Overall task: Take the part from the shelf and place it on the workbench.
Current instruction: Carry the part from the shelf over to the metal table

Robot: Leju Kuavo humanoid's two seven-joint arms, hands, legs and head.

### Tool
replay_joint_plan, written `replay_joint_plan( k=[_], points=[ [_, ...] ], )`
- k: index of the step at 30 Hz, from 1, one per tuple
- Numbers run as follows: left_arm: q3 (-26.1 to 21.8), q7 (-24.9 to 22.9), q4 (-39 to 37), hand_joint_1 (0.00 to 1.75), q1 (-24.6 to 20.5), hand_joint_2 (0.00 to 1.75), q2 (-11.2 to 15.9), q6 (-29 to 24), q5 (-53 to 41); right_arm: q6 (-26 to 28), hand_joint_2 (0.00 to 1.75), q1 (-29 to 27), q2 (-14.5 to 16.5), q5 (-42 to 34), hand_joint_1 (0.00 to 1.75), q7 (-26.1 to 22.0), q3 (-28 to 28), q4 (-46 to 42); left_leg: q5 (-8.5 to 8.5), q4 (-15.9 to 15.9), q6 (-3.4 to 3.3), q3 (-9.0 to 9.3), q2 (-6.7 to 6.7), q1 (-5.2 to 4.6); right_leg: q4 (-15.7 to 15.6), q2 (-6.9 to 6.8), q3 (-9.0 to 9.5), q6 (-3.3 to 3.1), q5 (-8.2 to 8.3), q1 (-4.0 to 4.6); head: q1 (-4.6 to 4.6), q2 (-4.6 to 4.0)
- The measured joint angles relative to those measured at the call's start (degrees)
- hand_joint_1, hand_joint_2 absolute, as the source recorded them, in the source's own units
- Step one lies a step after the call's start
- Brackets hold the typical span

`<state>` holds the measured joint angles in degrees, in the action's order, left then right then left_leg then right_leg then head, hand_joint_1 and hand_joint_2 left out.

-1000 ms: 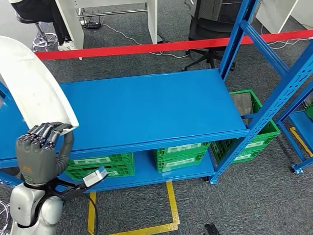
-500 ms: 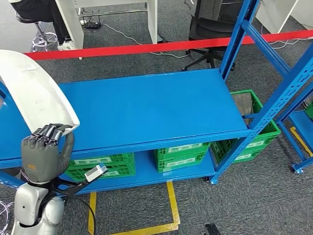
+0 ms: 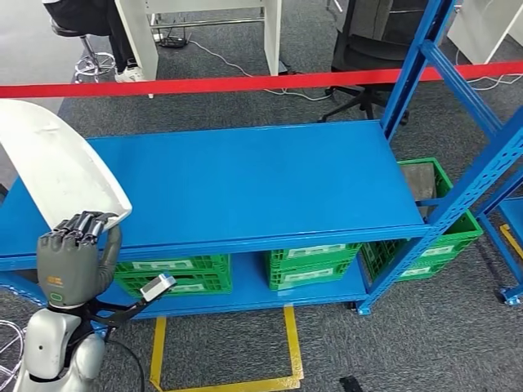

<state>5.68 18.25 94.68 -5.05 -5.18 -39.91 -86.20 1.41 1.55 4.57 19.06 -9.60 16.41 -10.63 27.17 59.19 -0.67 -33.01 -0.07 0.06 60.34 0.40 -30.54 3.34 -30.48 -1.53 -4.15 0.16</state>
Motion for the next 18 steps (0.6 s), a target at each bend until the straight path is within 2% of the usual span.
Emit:
replay_joint_plan(
  k=[3, 4, 6, 8, 9, 10, 11, 13, 14, 15, 16, 18],
  points=[
    [0.2, 0.0, 0.0, 1.75, 0.0, 1.75, 0.4, -0.1, 0.0, 0.0, 0.0, 0.1, 0.1, 0.0, 0.0, 0.0, 0.0, 0.0, -0.36, 0.5, 1.17, -0.88, -0.28, 0.01, -0.3, 0.14, -0.54, -0.91, -0.12, 0.03, 0.06, -0.01],
    [0.2, 0.0, 0.0, 1.75, 0.0, 1.75, 0.6, -0.1, 0.0, 0.0, 0.0, 0.2, 0.1, 0.0, 0.0, 0.0, 0.0, 0.0, 0.32, 1.1, 1.5, -1.29, -0.27, 0.06, -0.4, 0.07, -0.84, -1.45, 0.07, -0.01, 0.11, -0.01],
    [0.3, -0.1, 0.0, 1.75, 0.0, 1.75, 0.8, -0.1, 0.0, 0.0, 0.0, 0.2, 0.1, 0.0, 0.0, 0.0, 0.0, 0.0, 3.93, 5.4, 2.08, -2.96, -0.18, 0.19, -0.6, -0.18, -1.59, -2.56, 0.69, -0.04, 0.3, -0.01],
    [0.3, -0.3, -0.1, 1.75, 0.1, 1.75, 1.0, -0.1, -0.1, 0.0, 0.0, 0.2, 0.1, 0.0, 0.0, 0.0, 0.0, 0.0, 8.13, 12.7, 2.41, -5.26, -0.14, 0.25, -0.6, -0.44, -2.42, -3.2, 1.26, 0.21, 0.4, -0.01],
    [0.4, -0.5, -0.1, 1.75, 0.1, 1.75, 1.1, -0.1, -0.1, 0.0, 0.0, 0.2, 0.1, 0.0, 0.0, 0.0, 0.0, 0.0, 9.03, 15.2, 2.39, -5.78, -0.14, 0.25, -0.6, -0.56, -2.8, -3.36, 1.54, 0.38, 0.39, -0.01],
    [0.4, -0.8, -0.2, 1.75, 0.1, 1.75, 1.2, -0.1, -0.2, 0.0, 0.0, 0.2, 0.1, 0.0, 0.0, 0.0, 0.0, 0.0, 8.81, 15.8, 2.25, -5.43, -0.14, 0.23, -0.6, -0.64, -3.15, -3.45, 1.85, 0.56, 0.39, -0.01],
    [0.5, -1.1, -0.3, 1.75, 0.1, 1.75, 1.3, -0.1, -0.3, 0.0, 0.0, 0.2, 0.1, 0.0, 0.0, 0.1, 0.0, 0.0, 7.57, 14.2, 1.93, -3.98, -0.14, 0.17, -0.6, -0.68, -3.48, -3.51, 2.17, 0.76, 0.38, -0.01],
    [0.6, -1.8, -0.3, 1.75, 0.0, 1.75, 1.5, -0.1, -0.6, 0.0, 0.0, 0.3, 0.2, 0.1, 0.0, 0.1, 0.0, 0.0, 4.57, 6.4, 0.78, 0.93, -0.12, -0.12, -0.6, -0.7, -3.96, -3.53, 2.78, 1.11, 0.34, -0.01],
    [0.6, -2.1, -0.3, 1.75, -0.1, 1.75, 1.7, -0.1, -0.7, 0.0, 0.0, 0.3, 0.3, 0.1, 0.0, 0.2, 0.0, 0.0, 3.8, 2.6, 0.24, 3.09, -0.09, -0.33, -0.6, -0.72, -4.18, -3.43, 3.12, 1.2, 0.29, -0.01],
    [0.7, -2.3, -0.3, 1.75, -0.2, 1.75, 1.8, -0.1, -0.8, 0.0, 0.0, 0.3, 0.3, 0.1, 0.0, 0.2, 0.0, 0.0, 3.56, 0.1, -0.12, 4.39, -0.07, -0.55, -0.7, -0.76, -4.39, -3.25, 3.49, 1.17, 0.28, -0.01],
    [0.7, -2.5, -0.3, 1.75, -0.2, 1.75, 1.9, -0.1, -0.8, 0.0, 0.0, 0.4, 0.4, 0.1, 0.0, 0.2, 0.0, 0.0, 3.66, -1.1, -0.34, 4.85, -0.05, -0.76, -0.8, -0.82, -4.57, -3.0, 3.91, 1.05, 0.27, -0.01],
    [0.8, -2.9, -0.4, 1.75, -0.3, 1.75, 2.1, -0.1, -0.9, -0.1, 0.0, 0.4, 0.6, 0.2, 0.0, 0.2, 0.0, 0.1, 2.65, -2.1, -0.57, 4.67, 0.02, -0.86, -1.1, -0.86, -4.81, -2.35, 4.58, 0.88, 0.31, -0.01]
  ],
)
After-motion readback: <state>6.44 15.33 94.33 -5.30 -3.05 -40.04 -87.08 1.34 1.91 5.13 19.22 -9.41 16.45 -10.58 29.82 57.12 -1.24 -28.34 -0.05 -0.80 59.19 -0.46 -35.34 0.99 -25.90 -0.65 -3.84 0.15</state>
